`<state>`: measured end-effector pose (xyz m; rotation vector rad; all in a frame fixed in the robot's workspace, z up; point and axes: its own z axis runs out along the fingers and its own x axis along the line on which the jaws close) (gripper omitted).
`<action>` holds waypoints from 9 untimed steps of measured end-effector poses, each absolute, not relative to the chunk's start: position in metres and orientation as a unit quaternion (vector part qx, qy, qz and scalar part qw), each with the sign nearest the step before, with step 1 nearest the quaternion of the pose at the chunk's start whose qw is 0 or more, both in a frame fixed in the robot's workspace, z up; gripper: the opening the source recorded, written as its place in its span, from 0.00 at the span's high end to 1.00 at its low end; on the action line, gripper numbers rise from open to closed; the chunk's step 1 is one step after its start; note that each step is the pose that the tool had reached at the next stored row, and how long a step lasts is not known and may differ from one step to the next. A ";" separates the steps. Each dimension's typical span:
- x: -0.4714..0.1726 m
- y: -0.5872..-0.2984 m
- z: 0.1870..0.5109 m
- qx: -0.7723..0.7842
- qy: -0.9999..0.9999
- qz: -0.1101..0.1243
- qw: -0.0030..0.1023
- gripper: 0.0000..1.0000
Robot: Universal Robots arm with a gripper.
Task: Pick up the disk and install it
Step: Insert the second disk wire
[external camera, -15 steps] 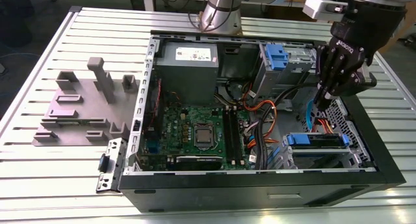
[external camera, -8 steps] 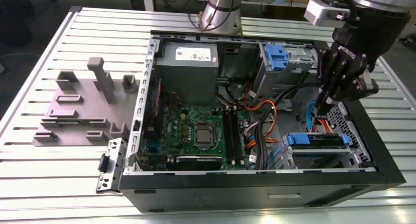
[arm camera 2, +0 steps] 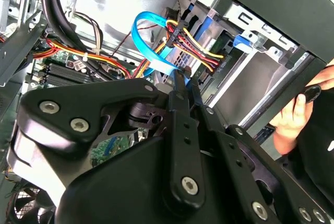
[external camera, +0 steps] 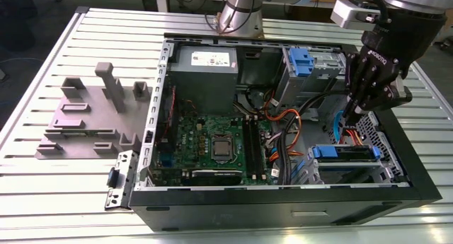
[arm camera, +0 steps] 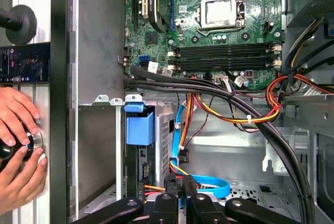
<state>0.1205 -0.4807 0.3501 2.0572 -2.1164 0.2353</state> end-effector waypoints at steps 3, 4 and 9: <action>0.120 -0.481 0.350 0.692 -0.712 0.079 0.090 0.84; 0.120 -0.481 0.350 0.692 -0.712 0.079 0.090 0.84; 0.120 -0.483 0.350 0.692 -0.712 0.077 0.087 0.84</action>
